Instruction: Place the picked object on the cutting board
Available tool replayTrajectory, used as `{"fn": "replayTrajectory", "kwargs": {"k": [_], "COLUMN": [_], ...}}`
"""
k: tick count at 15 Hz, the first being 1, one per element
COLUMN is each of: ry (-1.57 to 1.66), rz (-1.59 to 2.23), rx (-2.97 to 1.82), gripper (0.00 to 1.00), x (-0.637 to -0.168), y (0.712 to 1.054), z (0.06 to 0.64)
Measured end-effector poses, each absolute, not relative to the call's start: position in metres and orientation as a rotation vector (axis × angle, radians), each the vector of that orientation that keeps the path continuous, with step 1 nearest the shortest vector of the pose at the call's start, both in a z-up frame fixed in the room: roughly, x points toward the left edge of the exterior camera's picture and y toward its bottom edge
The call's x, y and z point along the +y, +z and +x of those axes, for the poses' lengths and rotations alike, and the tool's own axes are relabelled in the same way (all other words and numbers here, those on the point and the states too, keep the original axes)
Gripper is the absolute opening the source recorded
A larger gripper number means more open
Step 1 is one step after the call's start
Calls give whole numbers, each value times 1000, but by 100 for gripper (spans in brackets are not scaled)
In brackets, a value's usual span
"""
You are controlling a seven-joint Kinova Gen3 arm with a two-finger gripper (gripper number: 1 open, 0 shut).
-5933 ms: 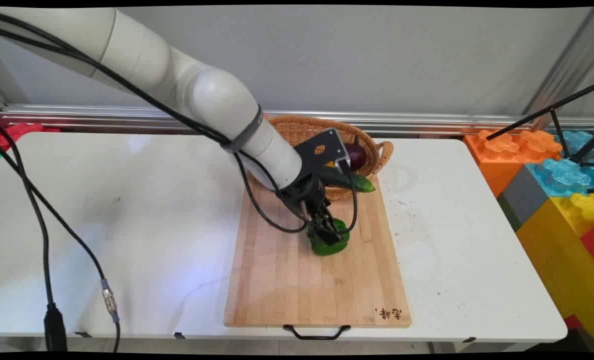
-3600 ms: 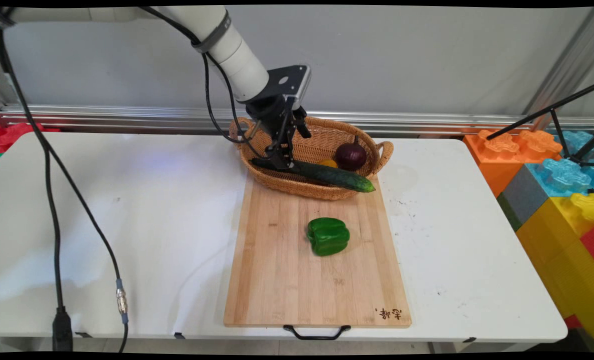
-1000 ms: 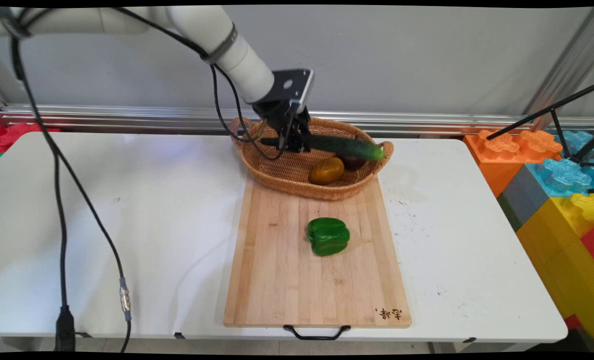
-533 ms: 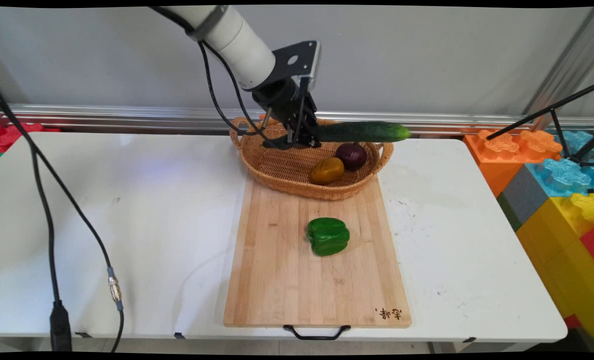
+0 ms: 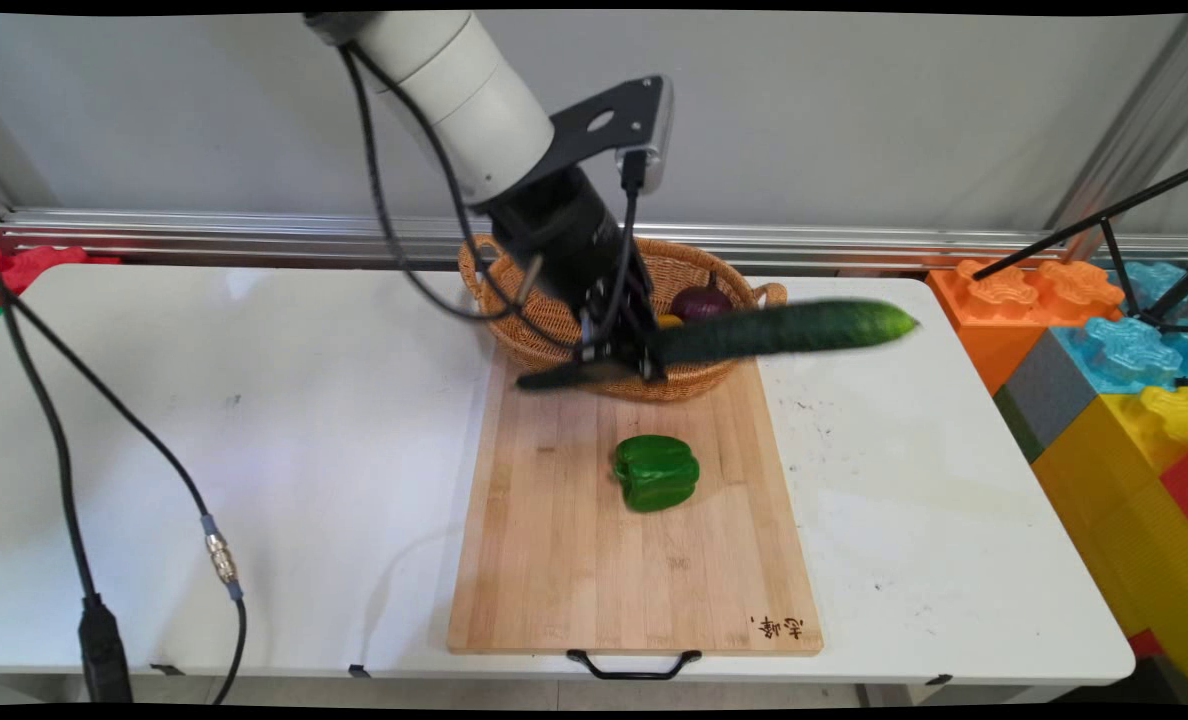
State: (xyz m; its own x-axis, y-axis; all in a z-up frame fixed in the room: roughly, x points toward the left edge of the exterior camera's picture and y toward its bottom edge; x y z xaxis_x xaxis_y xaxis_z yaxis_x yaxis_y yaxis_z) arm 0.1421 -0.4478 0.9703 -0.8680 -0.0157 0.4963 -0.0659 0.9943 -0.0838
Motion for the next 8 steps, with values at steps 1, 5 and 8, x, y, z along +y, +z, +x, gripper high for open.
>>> {"fn": "replayTrajectory", "kwargs": {"k": [1, 5, 8], "ry": [98, 23, 46], "rz": [71, 132, 170], "rx": [-2622, -2663, -2710], "gripper": [0, 0, 0], "x": [-434, -382, -370], "y": [972, 955, 928], "z": [138, 118, 115]}}
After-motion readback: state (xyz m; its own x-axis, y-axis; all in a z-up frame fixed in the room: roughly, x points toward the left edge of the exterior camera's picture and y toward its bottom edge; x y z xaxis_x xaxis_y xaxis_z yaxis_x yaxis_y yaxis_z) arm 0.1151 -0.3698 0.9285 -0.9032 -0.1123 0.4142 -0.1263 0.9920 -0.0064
